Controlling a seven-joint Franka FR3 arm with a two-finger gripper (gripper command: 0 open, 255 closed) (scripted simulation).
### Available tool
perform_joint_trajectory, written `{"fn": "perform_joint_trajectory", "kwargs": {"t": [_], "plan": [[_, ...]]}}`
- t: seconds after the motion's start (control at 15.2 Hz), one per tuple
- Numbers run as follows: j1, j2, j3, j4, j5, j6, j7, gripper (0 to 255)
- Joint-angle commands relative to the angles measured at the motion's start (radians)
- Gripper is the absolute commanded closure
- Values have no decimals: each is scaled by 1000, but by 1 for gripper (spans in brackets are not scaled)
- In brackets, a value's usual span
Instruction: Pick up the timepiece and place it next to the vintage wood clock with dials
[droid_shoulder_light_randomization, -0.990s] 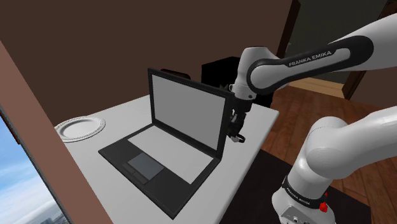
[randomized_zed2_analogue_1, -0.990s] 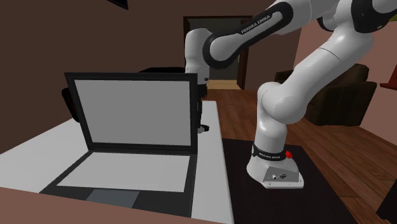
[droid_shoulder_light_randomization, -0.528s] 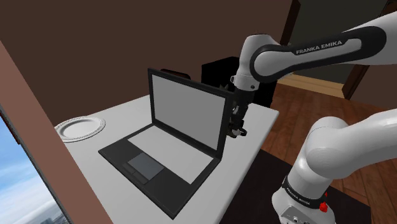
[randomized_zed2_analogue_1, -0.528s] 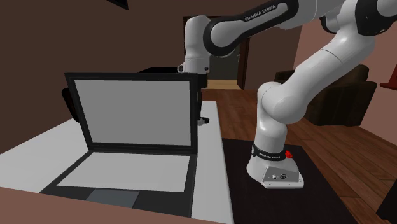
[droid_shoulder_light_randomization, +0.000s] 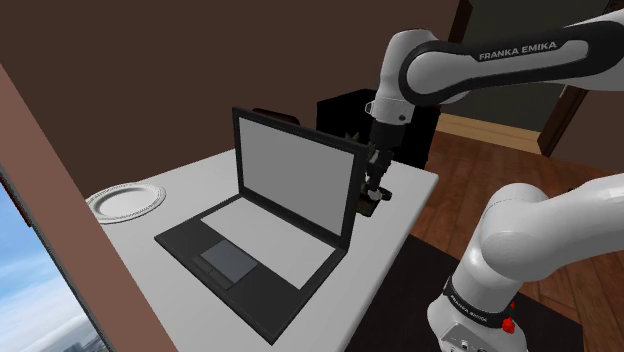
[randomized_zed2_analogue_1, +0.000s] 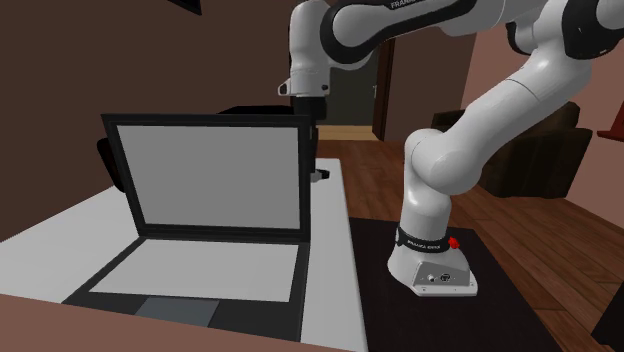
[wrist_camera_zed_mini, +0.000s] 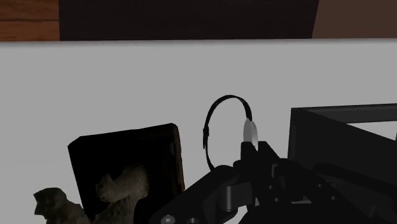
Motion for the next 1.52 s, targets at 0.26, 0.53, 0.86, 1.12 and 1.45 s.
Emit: {"fn": "perform_joint_trajectory", "kwargs": {"t": [0.26,0.53,0.86,1.12,1.45], "plan": [[1,-3,0,81,-2,-84,8,255],[1,-2,0,135,-2,-137,13,255],[2,6,0,207,-3,-200,19,255],[3,16,-1,266,-3,-250,24,255],[4,32,-1,344,-4,-310,29,255]]}}
